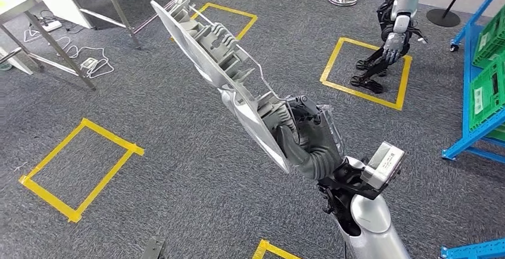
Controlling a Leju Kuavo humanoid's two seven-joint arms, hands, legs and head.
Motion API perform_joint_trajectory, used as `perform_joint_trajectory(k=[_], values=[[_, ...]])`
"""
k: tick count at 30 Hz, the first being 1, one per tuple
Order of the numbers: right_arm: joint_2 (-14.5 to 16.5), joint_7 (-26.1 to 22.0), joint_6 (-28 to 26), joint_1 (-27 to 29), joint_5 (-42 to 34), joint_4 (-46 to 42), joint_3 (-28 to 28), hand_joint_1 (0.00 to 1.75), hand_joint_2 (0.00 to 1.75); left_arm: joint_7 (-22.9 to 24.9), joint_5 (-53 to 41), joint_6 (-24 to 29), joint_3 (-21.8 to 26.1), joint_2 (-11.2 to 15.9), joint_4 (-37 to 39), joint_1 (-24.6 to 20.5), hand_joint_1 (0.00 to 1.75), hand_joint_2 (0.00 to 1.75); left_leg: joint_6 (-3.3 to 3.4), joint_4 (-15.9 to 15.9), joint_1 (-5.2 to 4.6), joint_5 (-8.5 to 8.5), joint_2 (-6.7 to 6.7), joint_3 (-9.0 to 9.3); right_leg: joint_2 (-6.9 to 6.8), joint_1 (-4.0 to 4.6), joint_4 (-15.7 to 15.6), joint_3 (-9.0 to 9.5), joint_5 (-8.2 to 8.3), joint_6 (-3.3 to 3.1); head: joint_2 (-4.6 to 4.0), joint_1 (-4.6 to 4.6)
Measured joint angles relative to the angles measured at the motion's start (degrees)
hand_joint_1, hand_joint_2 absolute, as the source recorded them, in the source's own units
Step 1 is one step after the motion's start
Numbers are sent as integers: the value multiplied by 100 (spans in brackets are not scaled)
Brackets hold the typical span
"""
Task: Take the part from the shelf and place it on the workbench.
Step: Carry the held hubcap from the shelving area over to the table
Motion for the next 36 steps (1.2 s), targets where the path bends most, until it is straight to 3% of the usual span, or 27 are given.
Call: perform_joint_trajectory(k=[1, 2, 3, 4, 5, 6, 7, 8, 10, 11, 12, 14, 15, 16, 18, 20, 22, 23, 25, 27, 29, 30, 31, 32, 33, 34, 36], values=[[16, 1, 4, -11, -6, 9, -1, 175, 175, -6, 0, 1, 2, -7, 9, -5, 0, 175, 15, 149, -11, 16, 232, -109, -158, 34, -6, 54, -49, -52, 0, -13], [32, 1, 9, -21, -14, 17, -1, 175, 175, -14, 0, 1, 4, -15, 15, -15, 0, 175, 58, 188, -50, 57, 553, -161, -314, 74, -15, 115, -105, -97, 0, -24], [41, 0, 16, -31, -22, 26, 1, 175, 175, -23, 0, 1, 7, -15, 21, -27, 0, 175, 123, 116, -105, 123, 761, -154, -459, 123, -23, 168, -156, -112, 0, -19], [47, -1, 23, -39, -31, 29, 2, 175, 175, -35, 0, 0, 9, -13, 26, -39, 0, 175, 196, -333, -169, 309, 898, 63, -551, 150, -36, 210, -191, -103, 0, -20], [51, -2, 27, -43, -34, 30, 4, 175, 175, -42, 1, -1, 10, -10, 27, -50, 0, 175, 232, -465, -218, 304, 987, 126, -616, 162, -52, 226, -206, -89, 0, -18], [54, -2, 31, -46, -36, 31, 8, 175, 175, -47, 1, -1, 11, -7, 28, -56, 0, 175, 247, -497, -245, 276, 973, 132, -690, 174, -71, 240, -215, -71, 0, -19], [61, -2, 32, -52, -37, 30, 11, 175, 175, -51, 2, -1, 11, -7, 30, -53, 0, 175, 266, -543, -248, 282, 894, 165, -760, 180, -97, 265, -228, -50, 0, -22], [65, 3, 32, -57, -36, 33, 16, 175, 175, -52, 2, -1, 13, -7, 33, -40, 0, 175, 277, -607, -232, 306, 809, 218, -731, 177, -91, 283, -246, -29, 0, -17], [62, 0, 32, -74, -41, 37, 23, 175, 175, -52, 2, -1, 17, -13, 37, -37, 0, 175, 309, -736, -179, 365, 643, 345, -439, 158, 171, 174, -361, -22, 0, -2], [52, -2, 33, -76, -46, 41, 26, 175, 175, -52, 2, -3, 20, -20, 38, -49, 0, 175, 317, -769, -153, 384, 556, 372, -245, 139, 485, 2, -463, -34, 0, 11], [41, -7, 36, -76, -56, 43, 28, 175, 175, -51, -1, -5, 22, -28, 38, -65, 0, 175, 330, -774, -143, 384, 463, 380, -133, 129, 869, -230, -574, -44, 0, 20], [22, -7, 40, -70, -72, 46, 32, 175, 175, -50, -4, -11, 24, -45, 39, -76, 0, 175, 331, -766, -134, 369, 257, 388, -76, 112, 1410, -630, -656, -6, 0, 31], [14, -4, 44, -69, -79, 49, 35, 175, 175, -49, -7, -12, 25, -50, 41, -71, 0, 175, 318, -757, -125, 357, 153, 395, -70, 95, 1392, -698, -569, 49, 0, 30], [7, -2, 46, -69, -81, 51, 37, 175, 175, -49, -9, -13, 26, -51, 43, -66, 0, 175, 294, -736, -111, 336, 52, 403, -52, 71, 1142, -643, -400, 122, 0, 31], [-2, 1, 54, -75, -84, 57, 42, 175, 175, -48, -15, -14, 36, -44, 44, -64, 0, 175, 214, -646, -85, 264, -134, 396, 90, 13, 400, -362, -23, 250, 0, 36], [-1, -5, 59, -85, -93, 57, 46, 175, 175, -33, -19, -11, 50, -34, 46, -65, 0, 175, 134, -550, -72, 190, -260, 353, 207, 1, 23, -184, 126, 199, 0, 43], [4, -7, 61, -97, -105, 56, 53, 175, 175, -5, -20, -4, 66, -27, 50, -58, 0, 175, 84, -530, -54, 163, -330, 321, 162, 21, 8, -159, 114, 58, 0, 48], [7, -2, 61, -105, -110, 56, 55, 175, 175, 14, -22, 0, 74, -24, 51, -52, 0, 175, 65, -519, -52, 149, -297, 308, 119, 21, -1, -145, 110, 14, 0, 47], [15, 2, 63, -118, -124, 56, 56, 175, 175, 50, -33, 2, 85, -20, 49, -55, 0, 175, 7, -272, -54, 9, -16, 192, 28, 10, -19, -100, 89, -62, 0, 13], [21, -1, 67, -118, -134, 56, 48, 175, 175, 80, -49, 1, 87, -22, 44, -69, 0, 175, -46, 377, -41, -279, 334, -141, -72, 38, -21, -62, 51, -118, 0, -20], [19, -1, 70, -116, -135, 56, 42, 175, 175, 96, -57, -1, 87, -26, 42, -73, 0, 175, -62, 983, -20, -452, 448, -495, -189, 69, -20, -36, 13, -144, 0, -21], [19, 1, 71, -114, -134, 57, 41, 175, 175, 101, -60, -1, 87, -28, 42, -71, 0, 175, -53, 1035, -19, -404, 463, -552, -249, 83, -20, -19, -6, -151, 0, -22], [19, 1, 72, -115, -134, 57, 40, 175, 175, 104, -60, -1, 87, -28, 42, -70, 0, 175, -25, 854, -26, -255, 476, -483, -310, 101, -20, 5, -28, -152, 0, -22], [20, 2, 73, -117, -134, 57, 38, 175, 175, 107, -61, -1, 88, -24, 40, -71, 0, 175, 30, 486, -52, -49, 535, -304, -369, 119, -23, 38, -50, -155, 0, -23], [22, 1, 75, -117, -134, 57, 37, 175, 175, 109, -62, -1, 89, -11, 37, -76, 0, 175, 99, 90, -101, 101, 672, -97, -429, 136, -32, 76, -73, -154, 0, -19], [20, 0, 78, -118, -135, 56, 36, 175, 175, 111, -65, -2, 90, -3, 33, -86, 0, 175, 167, -244, -152, 201, 805, 78, -492, 157, -43, 108, -94, -148, 0, -14], [16, -1, 84, -114, -138, 57, 33, 175, 175, 119, -73, -4, 90, 15, 20, -110, 0, 175, 246, -512, -229, 205, 941, 211, -616, 171, -68, 143, -126, -116, 0, -10]])
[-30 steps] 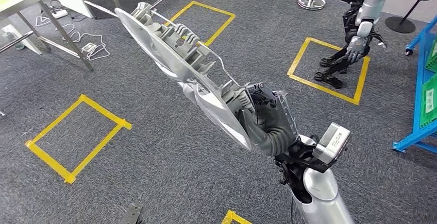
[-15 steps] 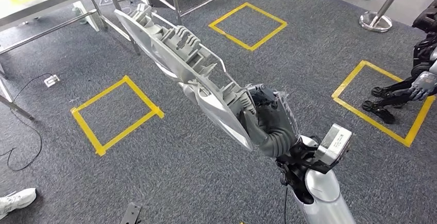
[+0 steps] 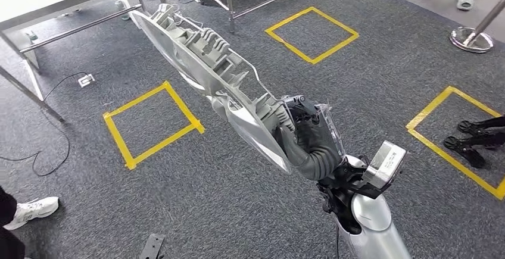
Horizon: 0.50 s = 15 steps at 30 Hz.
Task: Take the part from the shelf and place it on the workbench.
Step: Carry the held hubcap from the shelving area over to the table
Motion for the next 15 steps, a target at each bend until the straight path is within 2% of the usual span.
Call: perform_joint_trajectory(k=[2, 3, 5, 6, 7, 8, 9, 10, 11, 12, 13, 14, 15], values=[[3, -1, 5, 2, -2, -2, -4, 175, 175, 13, -5, -4, 0, 8, -7, 4, 0, 175, 31, -86, 2, 25, -146, 48, -127, 18, -39, 27, -25, 42, 0, -7], [4, 1, 8, 2, -2, -1, -9, 175, 175, 17, -8, -8, 1, 8, -9, 19, 0, 175, 35, -169, 20, 60, -225, 115, -96, 20, -33, 45, -41, 60, -1, -1], [-4, -7, 11, -4, -8, -2, -33, 175, 175, 26, -14, -13, 2, 1, -19, 21, 0, 175, 54, -335, 79, 131, -380, 263, 161, 9, 251, -67, -173, 65, -1, 11], [-14, -10, 11, -3, -10, 0, -50, 175, 175, 27, -16, -15, 2, -5, -23, 9, 0, 175, 54, -366, 98, 142, -456, 289, 337, -22, 564, -211, -287, 53, -1, 21], [-26, -14, 11, 7, -13, -1, -64, 175, 175, 29, -17, -17, 2, -13, -26, -8, 0, 175, 64, -372, 115, 141, -541, 295, 443, -37, 963, -429, -424, 44, 0, 22], [-36, -14, 11, 22, -12, -1, -73, 175, 175, 31, -19, -20, 2, -22, -27, -16, 0, 175, 63, -369, 129, 139, -632, 299, 494, -50, 1302, -633, -515, 54, 0, 26], [-42, -12, 11, 39, -11, -1, -78, 175, 175, 32, -18, -23, 2, -31, -28, -15, 0, 175, 53, -365, 143, 128, -731, 307, 523, -69, 1489, -770, -529, 93, 0, 27], [-50, -8, 11, 52, -11, -1, -80, 175, 175, 33, -16, -25, 2, -38, -28, -8, 0, 175, 33, -356, 161, 113, -832, 319, 539, -92, 1454, -803, -448, 160, 0, 26], [-55, -5, 12, 58, -11, 0, -80, 175, 175, 35, -13, -25, 2, -40, -28, 0, 0, 175, 1, -335, 183, 90, -929, 332, 573, -125, 1174, -712, -274, 248, 0, 27], [-58, -3, 12, 60, -11, 2, -80, 175, 175, 36, -9, -26, 2, -38, -28, 4, 0, 175, -44, -299, 204, 55, -1022, 330, 684, -174, 767, -559, -70, 341, 0, 31], [-60, -5, 13, 60, -11, 3, -80, 175, 175, 36, -4, -28, 2, -35, -28, 3, 0, 175, -94, -226, 211, 6, -1107, 303, 813, -218, 402, -414, 93, 390, 0, 39], [-57, -7, 14, 60, -11, 4, -79, 175, 175, 36, 4, -32, 2, -32, -27, 4, 0, 175, -139, -159, 216, -37, -1179, 266, 909, -248, 154, -314, 194, 393, 0, 45], [-53, -8, 16, 60, -11, 6, -79, 175, 175, 36, 14, -37, 2, -28, -27, 12, 0, 175, -175, -109, 220, -72, -1241, 226, 973, -259, 42, -270, 225, 360, 0, 45]])
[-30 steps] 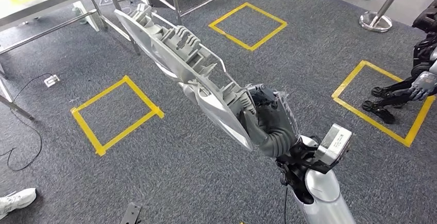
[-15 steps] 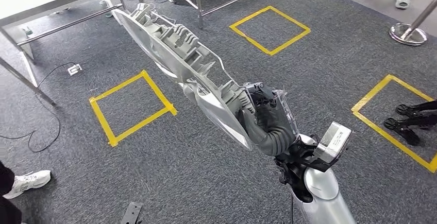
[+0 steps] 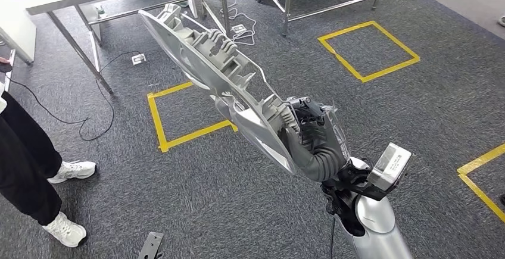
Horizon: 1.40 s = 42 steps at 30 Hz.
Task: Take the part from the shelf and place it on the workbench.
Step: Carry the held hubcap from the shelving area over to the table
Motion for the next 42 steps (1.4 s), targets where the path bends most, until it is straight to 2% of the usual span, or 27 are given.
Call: perform_joint_trajectory(k=[2, 3, 4, 6, 7, 9, 10, 11, 13, 15, 16, 18, 20, 22, 24, 25, 26, 28, 29, 31, 32, 35, 38, 39, 40, 41, 42], values=[[18, 2, 7, -5, 2, 3, 5, 175, 175, 1, 19, -6, 1, 15, 2, 37, 0, 175, -39, 30, 27, -32, -87, -38, -94, 12, -1, 15, -24, -114, 0, -10], [27, 3, 10, -9, 3, 5, 8, 175, 175, 1, 25, -6, 1, 20, 3, 57, 0, 175, -61, 59, 30, -53, -11, -56, -145, 13, -7, 36, -37, -155, 0, -18], [39, 3, 13, -14, 4, 6, 10, 175, 175, 1, 27, -6, 1, 27, 4, 67, 0, 175, -87, 161, 28, -102, 147, -105, -202, 11, -14, 63, -52, -196, 0, -32], [53, 1, 13, -16, 2, 7, 9, 175, 175, 0, 30, -6, 0, 28, 5, 59, 0, 175, -138, 694, 22, -322, 571, -380, -325, 38, -23, 125, -97, -275, 0, -57], [57, -1, 13, -16, 1, 7, 9, 175, 175, 0, 30, -7, 0, 29, 5, 51, 0, 175, -151, 1075, 31, -460, 692, -590, -393, 58, -22, 151, -125, -305, 0, -68], [59, 1, 13, -13, 2, 8, 10, 175, 175, 0, 30, -7, 0, 27, 5, 51, 0, 175, -153, 1630, 44, -569, 760, -945, -528, 91, -21, 206, -183, -335, 0, -68], [60, 1, 13, -10, 2, 8, 10, 175, 175, 1, 30, -8, 0, 28, 5, 54, 0, 175, -138, 1617, 44, -468, 768, -982, -594, 105, -22, 243, -215, -338, 0, -70], [62, 1, 13, -10, 2, 8, 9, 175, 175, 0, 30, -8, 0, 32, 5, 57, 0, 175, -106, 1390, 36, -275, 791, -905, -657, 121, -23, 291, -249, -338, 0, -69], [74, 1, 15, -15, 2, 8, 10, 175, 175, 0, 30, -8, 0, 42, 5, 51, 0, 175, 7, 639, -34, 124, 999, -559, -778, 160, -36, 397, -321, -326, 0, -67], [84, 0, 20, -21, 1, 8, 11, 175, 175, -1, 30, -8, 0, 46, 4, 27, 0, 175, 106, 187, -133, 220, 1214, -335, -894, 199, -59, 454, -371, -295, 0, -65], [87, -1, 22, -22, 1, 8, 12, 175, 175, -2, 30, -8, 0, 49, 3, 17, 0, 175, 126, 140, -165, 177, 1234, -316, -961, 213, -76, 465, -385, -274, 0, -65], [91, 1, 23, -27, 1, 7, 15, 175, 175, -2, 30, -9, 1, 47, 3, 23, 0, 175, 149, 39, -157, 186, 1103, -251, -1045, 221, -104, 500, -418, -228, 0, -65], [81, 1, 25, -26, -10, 6, 14, 175, 175, -5, 29, -13, 1, 43, 3, 33, 0, 175, 176, -96, -110, 230, 975, -136, -825, 204, 108, 416, -521, -214, 0, -50], [55, 0, 33, -13, -44, 6, 3, 175, 175, -9, 28, -32, 2, 34, 2, 13, 0, 175, 200, -154, -84, 245, 855, -90, -517, 179, 784, 23, -740, -237, 0, -23], [28, 2, 49, 9, -76, 7, -8, 175, 175, -9, 28, -58, 2, 25, 2, -3, 0, 175, 205, -150, -84, 223, 737, -80, -431, 169, 1421, -425, -875, -210, 0, -11], [16, 8, 60, 21, -85, 8, -10, 175, 175, -8, 27, -67, 1, 20, 2, -3, 0, 175, 198, -145, -81, 205, 684, -65, -425, 160, 1476, -527, -815, -160, 0, -11], [6, 16, 72, 29, -90, 9, -10, 175, 175, -8, 27, -73, 1, 16, 3, -1, 0, 175, 182, -135, -74, 181, 636, -45, -424, 147, 1294, -510, -658, -92, 0, -10], [-13, 31, 94, 36, -99, 10, -11, 175, 175, -8, 24, -78, 0, 13, 3, -2, 0, 175, 120, -74, -64, 105, 561, -9, -424, 116, 533, -251, -232, 28, 0, -4], [-17, 33, 100, 36, -104, 10, -10, 175, 175, -9, 22, -78, 0, 13, 3, -3, 0, 175, 81, -30, -68, 58, 535, -8, -421, 110, 214, -121, -79, 23, 0, -3], [-18, 32, 104, 34, -111, 11, -10, 175, 175, -9, 20, -78, 0, 18, 3, 2, 0, 175, 23, 29, -82, -6, 518, -21, -415, 129, -30, -12, 16, -82, 0, -3], [-17, 33, 105, 34, -114, 10, -9, 175, 175, -9, 19, -78, 0, 20, 3, 5, 0, 175, 5, 35, -78, -23, 518, -22, -411, 137, -37, -1, 15, -146, 0, -7], [-13, 37, 113, 32, -115, 9, -9, 175, 175, -9, 18, -71, -1, 32, 3, 3, 0, 175, -79, 247, -44, -176, 606, -116, -409, 106, -54, 47, -5, -256, 0, -27], [-10, 60, 116, 32, -114, 9, -8, 175, 175, -11, 19, -67, -2, 28, 4, -4, 0, 175, -179, 1241, 11, -598, 724, -619, -410, 102, -55, 100, -47, -325, 0, -60], [-10, 80, 113, 33, -111, 9, -7, 175, 175, -11, 19, -66, -2, 28, 4, -4, 0, 175, -203, 1532, 31, -666, 739, -793, -411, 105, -55, 113, -60, -342, 0, -61], [-10, 101, 107, 35, -108, 10, -6, 175, 175, -11, 19, -66, -2, 29, 5, -3, 0, 175, -229, 1642, 52, -628, 748, -885, -411, 106, -54, 130, -73, -360, 0, -61], [-11, 116, 102, 35, -105, 10, -6, 175, 175, -11, 19, -65, -2, 31, 5, -4, 0, 175, -255, 1521, 75, -476, 754, -864, -410, 105, -54, 152, -87, -377, 0, -62], [-11, 124, 99, 36, -103, 10, -5, 175, 175, -12, 19, -65, -2, 32, 5, -5, 0, 175, -282, 1189, 102, -243, 760, -732, -409, 101, -54, 181, -104, -385, 0, -62]])
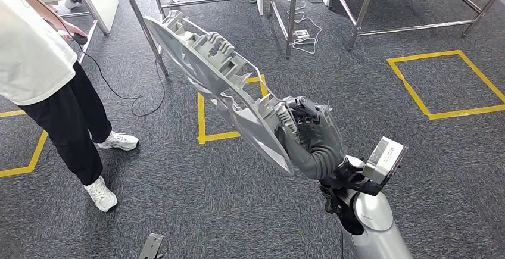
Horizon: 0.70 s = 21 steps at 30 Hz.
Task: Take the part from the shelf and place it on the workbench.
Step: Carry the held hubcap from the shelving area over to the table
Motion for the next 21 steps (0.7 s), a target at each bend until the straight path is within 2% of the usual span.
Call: perform_joint_trajectory(k=[1, 2, 3, 4, 6, 12, 21], values=[[0, 2, -1, -1, 0, 0, 1, 175, 175, -1, 0, 0, 0, -2, 0, -1, 0, 175, -31, -422, 27, 232, 13, 184, 3, 3, -1, 28, -19, 3, 0, 0], [-1, 2, -1, -4, -1, -1, 1, 175, 175, -1, 1, 0, 0, -8, 0, -5, 0, 175, -74, -808, 37, 379, 19, 373, 7, 23, 5, 41, -36, 11, 0, -4], [-2, 1, -1, -6, -1, -1, 1, 175, 175, -1, 3, 0, 0, -15, 1, -10, 0, 175, -79, -1059, 39, 453, 24, 500, 11, 43, 5, 44, -46, 33, 0, -5], [-4, 1, -2, -8, 0, -1, 0, 175, 175, -1, 4, 0, -1, -22, 1, -15, 0, 175, -78, -1177, 32, 457, 23, 561, 11, 64, 6, 37, -51, 50, 0, -6], [-10, 3, -3, -9, 2, -1, -1, 175, 175, -2, 7, 0, -1, -28, 2, -19, 0, 175, -34, -1192, 11, 440, 3, 566, 0, 74, -6, 30, -49, 71, 0, -2], [-12, 6, -3, -12, 2, 0, -1, 175, 175, -3, 7, 0, 0, -19, 2, -20, 0, 175, 9, -1193, -22, 429, -17, 563, -17, 43, -42, 54, -48, 114, 0, -2], [-12, -5, -1, -9, -2, -2, -4, 175, 175, -3, -2, 1, 0, -12, 2, -23, 0, 175, 32, -1193, -39, 433, -17, 564, -17, 24, -44, 54, -39, 130, 0, -2]])
